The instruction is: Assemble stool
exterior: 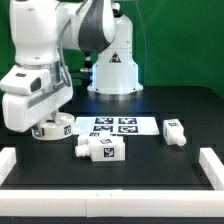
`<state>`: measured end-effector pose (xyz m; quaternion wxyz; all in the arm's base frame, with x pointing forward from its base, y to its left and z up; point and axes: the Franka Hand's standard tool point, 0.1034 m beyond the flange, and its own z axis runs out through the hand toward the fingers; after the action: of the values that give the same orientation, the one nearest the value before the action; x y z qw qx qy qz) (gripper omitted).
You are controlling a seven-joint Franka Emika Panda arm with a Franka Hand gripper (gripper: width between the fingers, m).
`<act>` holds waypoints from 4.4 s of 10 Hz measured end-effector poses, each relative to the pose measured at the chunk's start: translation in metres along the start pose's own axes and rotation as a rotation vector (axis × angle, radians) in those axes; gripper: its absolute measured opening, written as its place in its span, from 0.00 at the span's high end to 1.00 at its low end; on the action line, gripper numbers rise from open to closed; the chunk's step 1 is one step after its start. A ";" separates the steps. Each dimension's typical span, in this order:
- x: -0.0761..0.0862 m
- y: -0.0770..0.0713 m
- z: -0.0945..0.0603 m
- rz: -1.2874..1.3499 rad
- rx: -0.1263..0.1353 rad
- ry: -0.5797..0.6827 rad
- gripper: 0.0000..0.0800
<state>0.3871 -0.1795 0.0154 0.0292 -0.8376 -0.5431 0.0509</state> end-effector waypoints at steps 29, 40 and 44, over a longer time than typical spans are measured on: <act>0.279 0.145 -0.081 0.507 -0.139 0.004 0.59; 0.303 0.118 -0.042 0.727 -0.149 0.047 0.59; 0.311 0.121 -0.040 0.778 -0.146 0.038 0.59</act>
Offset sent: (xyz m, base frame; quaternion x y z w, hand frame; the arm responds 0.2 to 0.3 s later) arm 0.0651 0.0456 0.0588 -0.0261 -0.0460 0.0782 0.9955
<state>0.6278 0.0555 0.0257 -0.0420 -0.9815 -0.1869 0.0039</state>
